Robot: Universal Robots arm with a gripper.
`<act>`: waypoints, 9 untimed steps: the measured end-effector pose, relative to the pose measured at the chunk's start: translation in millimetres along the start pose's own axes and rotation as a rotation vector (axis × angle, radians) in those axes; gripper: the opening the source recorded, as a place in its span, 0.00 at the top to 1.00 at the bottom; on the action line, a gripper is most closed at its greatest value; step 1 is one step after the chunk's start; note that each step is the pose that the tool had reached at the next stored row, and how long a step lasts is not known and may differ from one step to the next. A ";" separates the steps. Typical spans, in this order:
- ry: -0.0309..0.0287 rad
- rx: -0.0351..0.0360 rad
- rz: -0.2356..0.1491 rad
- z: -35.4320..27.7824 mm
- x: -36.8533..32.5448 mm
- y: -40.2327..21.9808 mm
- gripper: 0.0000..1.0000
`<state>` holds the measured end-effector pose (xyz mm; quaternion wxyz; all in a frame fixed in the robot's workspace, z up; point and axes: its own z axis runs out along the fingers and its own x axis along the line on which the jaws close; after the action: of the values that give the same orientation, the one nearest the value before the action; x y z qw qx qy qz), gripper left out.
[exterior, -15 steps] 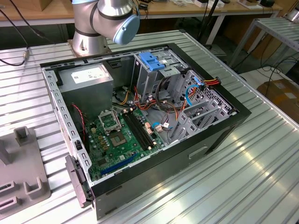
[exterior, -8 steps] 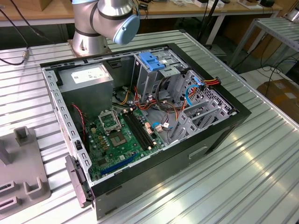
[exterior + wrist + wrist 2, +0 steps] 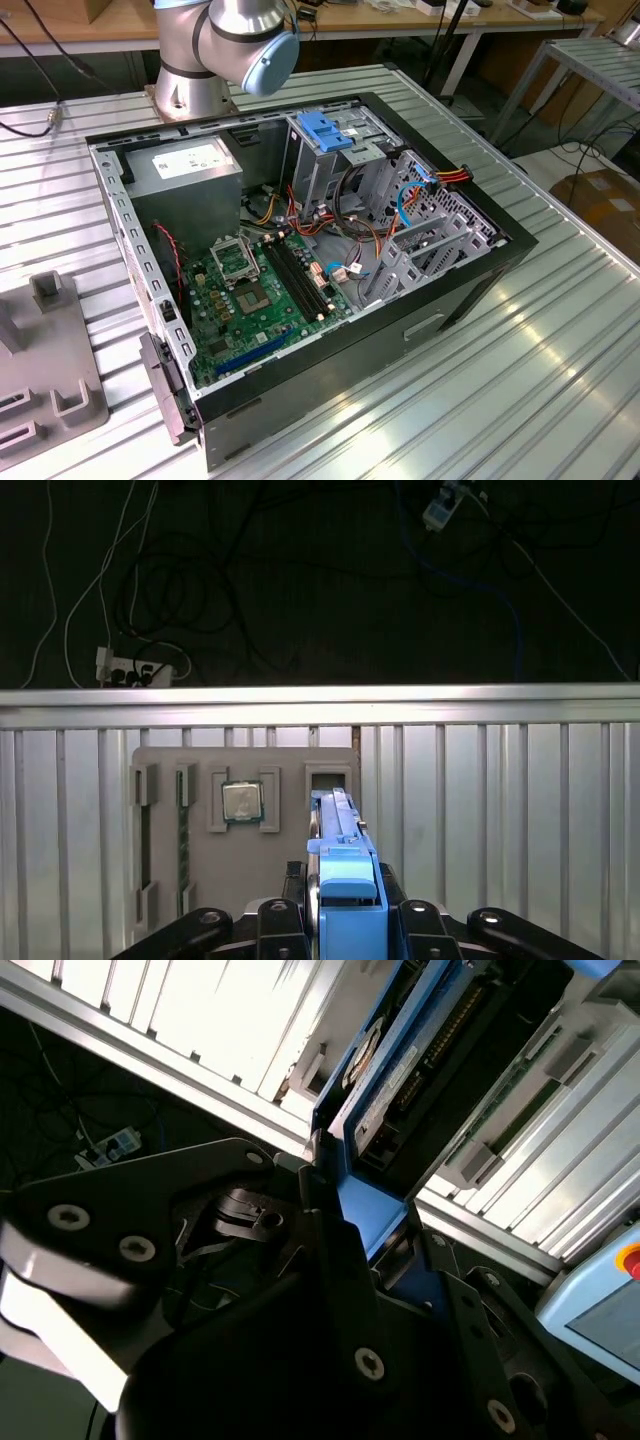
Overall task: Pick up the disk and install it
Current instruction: 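Pick up the disk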
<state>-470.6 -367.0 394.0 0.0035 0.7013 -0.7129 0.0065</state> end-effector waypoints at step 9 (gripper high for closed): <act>0.0000 0.0000 0.000 -10.2 0.2 0.0 0.63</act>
<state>-470.6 -367.0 404.3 0.0035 0.7013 -0.7128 0.0065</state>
